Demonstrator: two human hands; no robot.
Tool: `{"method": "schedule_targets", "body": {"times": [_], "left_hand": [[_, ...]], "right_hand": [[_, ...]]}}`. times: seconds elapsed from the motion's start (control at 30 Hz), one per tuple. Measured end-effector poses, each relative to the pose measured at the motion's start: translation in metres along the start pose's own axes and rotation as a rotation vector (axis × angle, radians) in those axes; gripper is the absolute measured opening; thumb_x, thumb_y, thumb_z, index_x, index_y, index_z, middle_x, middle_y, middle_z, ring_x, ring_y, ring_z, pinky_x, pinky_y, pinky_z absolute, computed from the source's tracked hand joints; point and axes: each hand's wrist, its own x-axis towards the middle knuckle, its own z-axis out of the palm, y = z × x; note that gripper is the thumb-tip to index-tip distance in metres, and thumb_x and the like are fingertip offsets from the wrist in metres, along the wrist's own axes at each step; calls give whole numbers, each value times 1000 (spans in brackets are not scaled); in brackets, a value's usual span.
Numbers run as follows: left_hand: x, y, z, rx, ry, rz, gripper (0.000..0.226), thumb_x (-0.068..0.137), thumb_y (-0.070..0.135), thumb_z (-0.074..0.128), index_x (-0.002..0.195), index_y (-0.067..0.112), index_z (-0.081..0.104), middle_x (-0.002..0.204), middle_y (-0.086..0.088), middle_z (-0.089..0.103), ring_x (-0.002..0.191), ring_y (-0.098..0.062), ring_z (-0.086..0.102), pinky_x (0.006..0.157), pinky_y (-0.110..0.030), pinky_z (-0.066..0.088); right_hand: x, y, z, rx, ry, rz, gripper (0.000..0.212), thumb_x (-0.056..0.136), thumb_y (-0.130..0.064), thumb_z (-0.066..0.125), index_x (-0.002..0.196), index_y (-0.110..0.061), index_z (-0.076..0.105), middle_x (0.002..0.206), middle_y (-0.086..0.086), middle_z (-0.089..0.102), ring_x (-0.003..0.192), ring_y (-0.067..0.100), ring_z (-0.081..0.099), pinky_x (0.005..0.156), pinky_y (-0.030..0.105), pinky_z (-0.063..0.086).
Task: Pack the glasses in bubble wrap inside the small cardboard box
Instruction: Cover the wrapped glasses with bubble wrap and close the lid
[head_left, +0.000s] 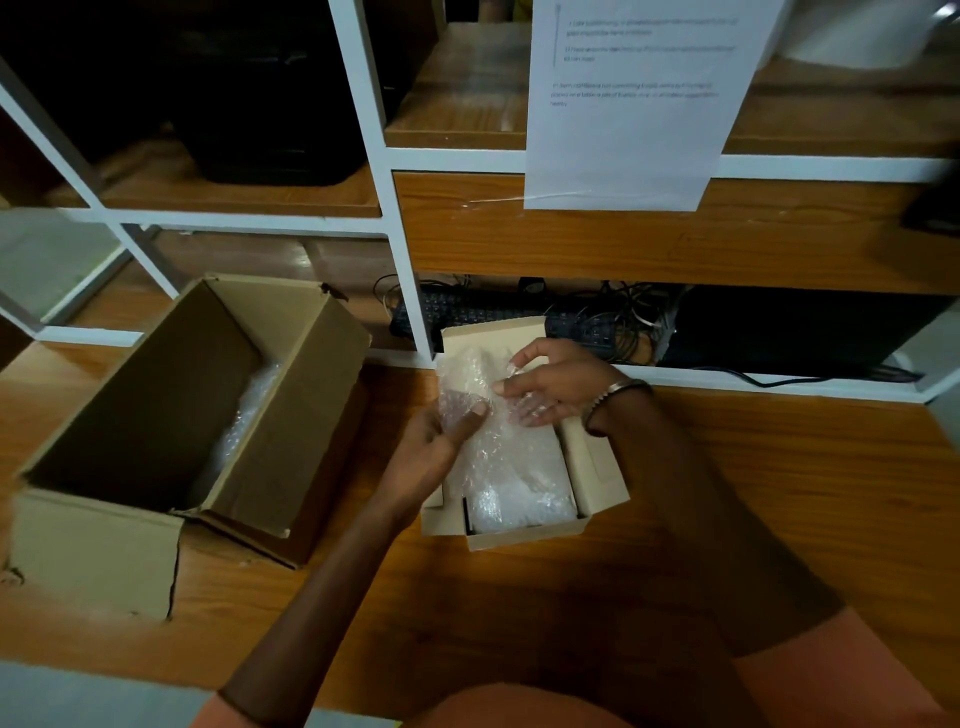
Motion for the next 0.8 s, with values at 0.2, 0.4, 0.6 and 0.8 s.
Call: {"method": "schedule_targets", "body": {"times": [0.2,0.4,0.6,0.8], "left_hand": [[-2,-9,5,-56,46,18,41,102,41,67,141,27,61,129,3,77,114,-13,76,90,-30,63],[-4,-20,2,-165,12,-114,45,109,51,49,140,22,65,132,-5,76,117,-20,76,100,-44,60],[2,-31,5,-185,136,-127,32,105,21,66,138,20,65,126,-5,78,112,-24,77,91,-43,63],[2,-38,-8,-405,99,-206,47,98,9,66,144,17,59,130,-6,76,117,-27,76,96,-45,61]], "right_hand": [[4,2,20,30,94,-19,43,83,3,85,117,-7,60,114,11,65,91,22,73,56,38,64],[-3,5,11,328,-178,-4,44,101,-15,69,141,-7,52,115,22,76,100,31,79,77,44,67],[0,15,5,338,-240,-19,36,108,-3,53,143,-8,53,127,28,71,111,34,76,83,42,66],[9,40,-6,-84,276,14,62,79,-48,90,129,-21,63,131,7,66,111,19,65,74,32,59]]}}
